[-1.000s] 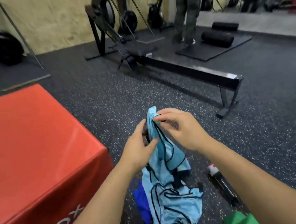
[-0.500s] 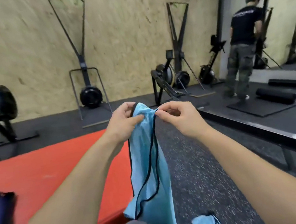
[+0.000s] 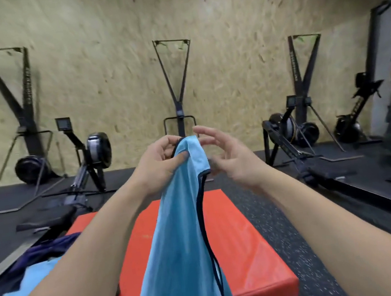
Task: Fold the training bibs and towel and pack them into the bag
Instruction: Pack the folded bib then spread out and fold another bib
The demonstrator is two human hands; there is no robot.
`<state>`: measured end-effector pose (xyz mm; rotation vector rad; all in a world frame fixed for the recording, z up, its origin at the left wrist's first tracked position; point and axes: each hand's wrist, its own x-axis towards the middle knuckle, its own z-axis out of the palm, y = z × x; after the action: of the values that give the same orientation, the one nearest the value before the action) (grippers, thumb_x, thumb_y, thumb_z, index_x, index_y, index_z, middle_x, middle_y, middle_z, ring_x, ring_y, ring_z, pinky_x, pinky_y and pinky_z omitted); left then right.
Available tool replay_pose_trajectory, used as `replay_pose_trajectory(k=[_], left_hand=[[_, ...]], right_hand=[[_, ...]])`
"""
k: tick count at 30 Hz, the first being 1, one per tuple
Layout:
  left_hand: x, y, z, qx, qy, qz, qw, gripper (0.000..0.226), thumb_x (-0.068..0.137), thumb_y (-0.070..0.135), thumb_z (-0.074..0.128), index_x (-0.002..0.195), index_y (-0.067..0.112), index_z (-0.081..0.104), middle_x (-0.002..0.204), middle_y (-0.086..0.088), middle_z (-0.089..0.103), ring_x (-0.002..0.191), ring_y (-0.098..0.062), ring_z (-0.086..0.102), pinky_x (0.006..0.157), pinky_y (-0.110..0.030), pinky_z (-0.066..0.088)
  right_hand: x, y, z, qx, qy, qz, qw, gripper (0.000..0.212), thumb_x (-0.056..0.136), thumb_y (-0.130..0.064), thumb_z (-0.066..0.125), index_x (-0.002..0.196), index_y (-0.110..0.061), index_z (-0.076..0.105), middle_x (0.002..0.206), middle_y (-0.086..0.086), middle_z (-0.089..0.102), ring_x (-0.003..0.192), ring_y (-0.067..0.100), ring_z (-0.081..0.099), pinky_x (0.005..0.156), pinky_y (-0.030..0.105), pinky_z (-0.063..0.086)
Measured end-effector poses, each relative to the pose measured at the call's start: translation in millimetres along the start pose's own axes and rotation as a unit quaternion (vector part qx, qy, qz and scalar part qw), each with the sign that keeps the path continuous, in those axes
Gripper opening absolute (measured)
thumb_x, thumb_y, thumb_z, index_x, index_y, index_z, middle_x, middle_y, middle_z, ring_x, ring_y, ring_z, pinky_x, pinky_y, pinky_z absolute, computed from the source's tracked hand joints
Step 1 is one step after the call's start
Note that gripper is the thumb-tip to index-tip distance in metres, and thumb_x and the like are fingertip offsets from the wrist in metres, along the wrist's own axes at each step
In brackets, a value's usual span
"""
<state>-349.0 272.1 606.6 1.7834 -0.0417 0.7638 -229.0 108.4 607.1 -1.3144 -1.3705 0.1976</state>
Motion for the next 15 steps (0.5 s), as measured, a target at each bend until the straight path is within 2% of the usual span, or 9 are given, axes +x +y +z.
replay_pose_trajectory(k=[1, 3, 4, 6, 9, 12, 15], left_hand=[[-5, 3, -9, 0.001, 0.003, 0.001, 1.0, 0.014, 0.092, 0.021, 0.071, 0.105, 0.02, 0.067, 0.103, -0.015, 0.074, 0.088, -0.027, 0.068, 0.087, -0.048, 0.052], [-13, 8, -25, 0.001, 0.006, 0.005, 1.0, 0.01, 0.094, 0.022, 0.069, 0.103, 0.02, 0.068, 0.103, -0.017, 0.074, 0.088, -0.03, 0.068, 0.085, -0.048, 0.051], [-18, 10, -32, 0.0, 0.004, 0.004, 1.0, 0.008, 0.094, 0.022, 0.069, 0.102, 0.021, 0.068, 0.104, -0.018, 0.073, 0.09, -0.031, 0.068, 0.086, -0.048, 0.051], [-26, 12, -44, 0.013, 0.0, -0.001, 1.0, 0.008, 0.095, 0.022, 0.068, 0.103, 0.021, 0.067, 0.102, -0.017, 0.074, 0.09, -0.03, 0.068, 0.084, -0.044, 0.05], [-39, 14, -54, 0.053, -0.001, -0.029, 0.998, 0.017, 0.097, 0.019, 0.065, 0.114, 0.014, 0.063, 0.102, -0.015, 0.075, 0.084, -0.023, 0.064, 0.076, -0.034, 0.048], [-46, 13, -58, 0.071, 0.048, -0.03, 0.996, 0.02, 0.093, 0.02, 0.07, 0.111, 0.016, 0.065, 0.101, -0.006, 0.075, 0.081, -0.014, 0.065, 0.07, -0.026, 0.049], [-47, 19, -61, 0.128, 0.159, 0.03, 0.978, 0.009, 0.096, 0.026, 0.066, 0.103, 0.023, 0.069, 0.101, -0.002, 0.072, 0.085, -0.01, 0.063, 0.074, -0.021, 0.046]], right_hand=[[5, -4, 5, -0.041, -0.01, -0.028, 0.999, 0.065, 0.093, 0.017, 0.05, 0.146, -0.02, 0.046, 0.125, 0.002, 0.059, 0.079, 0.004, 0.067, 0.074, 0.023, 0.053], [15, -14, 15, -0.087, -0.022, -0.073, 0.993, 0.062, 0.09, 0.014, 0.057, 0.141, -0.022, 0.055, 0.141, -0.001, 0.049, 0.104, 0.007, 0.066, 0.088, 0.03, 0.055], [21, -19, 21, -0.11, -0.031, -0.096, 0.989, 0.056, 0.089, 0.01, 0.062, 0.134, -0.023, 0.061, 0.147, -0.004, 0.043, 0.119, 0.009, 0.06, 0.096, 0.033, 0.054], [29, -26, 31, -0.165, -0.054, -0.12, 0.978, 0.037, 0.087, -0.001, 0.073, 0.117, -0.023, 0.073, 0.146, -0.008, 0.045, 0.131, 0.009, 0.05, 0.104, 0.032, 0.048], [36, -31, 49, -0.209, -0.062, -0.129, 0.967, 0.015, 0.086, -0.012, 0.077, 0.095, -0.023, 0.077, 0.129, -0.01, 0.06, 0.123, 0.008, 0.056, 0.106, 0.032, 0.044], [47, -32, 62, -0.226, -0.03, -0.111, 0.967, 0.011, 0.089, -0.014, 0.07, 0.092, -0.023, 0.073, 0.102, -0.012, 0.072, 0.102, 0.007, 0.065, 0.099, 0.036, 0.048], [61, -36, 66, -0.225, 0.001, -0.1, 0.969, 0.006, 0.088, -0.019, 0.067, 0.089, -0.025, 0.066, 0.078, -0.003, 0.07, 0.07, 0.008, 0.061, 0.073, 0.036, 0.052]])
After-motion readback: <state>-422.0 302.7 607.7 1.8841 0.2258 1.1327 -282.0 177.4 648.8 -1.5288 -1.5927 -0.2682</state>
